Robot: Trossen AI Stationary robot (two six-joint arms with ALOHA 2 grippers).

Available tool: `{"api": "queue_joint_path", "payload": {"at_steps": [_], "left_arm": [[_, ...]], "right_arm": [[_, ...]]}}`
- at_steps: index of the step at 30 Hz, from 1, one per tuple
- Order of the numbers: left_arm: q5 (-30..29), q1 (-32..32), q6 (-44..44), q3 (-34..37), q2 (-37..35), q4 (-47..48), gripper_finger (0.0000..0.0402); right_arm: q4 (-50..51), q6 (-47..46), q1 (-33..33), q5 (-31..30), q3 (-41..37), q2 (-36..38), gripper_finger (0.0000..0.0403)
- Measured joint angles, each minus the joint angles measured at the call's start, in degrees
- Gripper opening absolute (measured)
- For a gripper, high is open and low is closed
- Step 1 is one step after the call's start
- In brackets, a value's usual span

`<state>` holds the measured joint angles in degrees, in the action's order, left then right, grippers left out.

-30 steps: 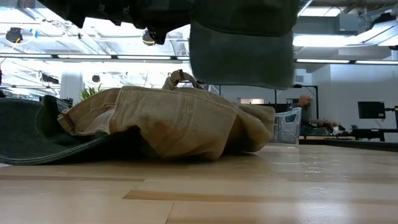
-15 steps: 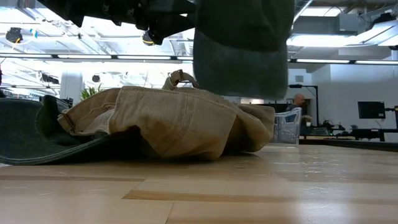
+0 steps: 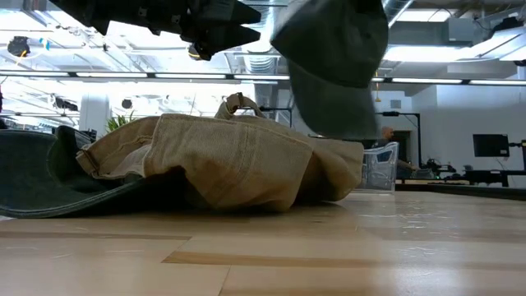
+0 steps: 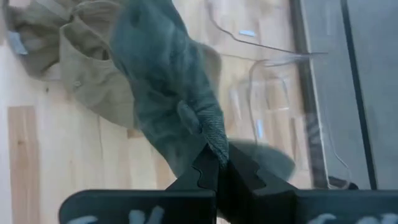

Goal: Pick & Place hat
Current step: Put the right black cap into the right transparent bin

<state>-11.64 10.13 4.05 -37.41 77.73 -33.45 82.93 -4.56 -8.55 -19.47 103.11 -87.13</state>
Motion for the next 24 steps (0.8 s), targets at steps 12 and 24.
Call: {"api": "queue_joint_path", "payload": {"at_steps": [12, 24], "left_arm": [[-2.5, 0.0, 0.2, 0.0, 0.0, 0.0, 0.0230], [-2.5, 0.0, 0.0, 0.0, 0.0, 0.0, 0.0229]], "right_arm": [[-4.9, 0.0, 11.1, -3.7, 0.0, 7.0, 0.0000], [-13.3, -9.6, 29.7, -8.8, 0.0, 6.5, 0.0000]]}}
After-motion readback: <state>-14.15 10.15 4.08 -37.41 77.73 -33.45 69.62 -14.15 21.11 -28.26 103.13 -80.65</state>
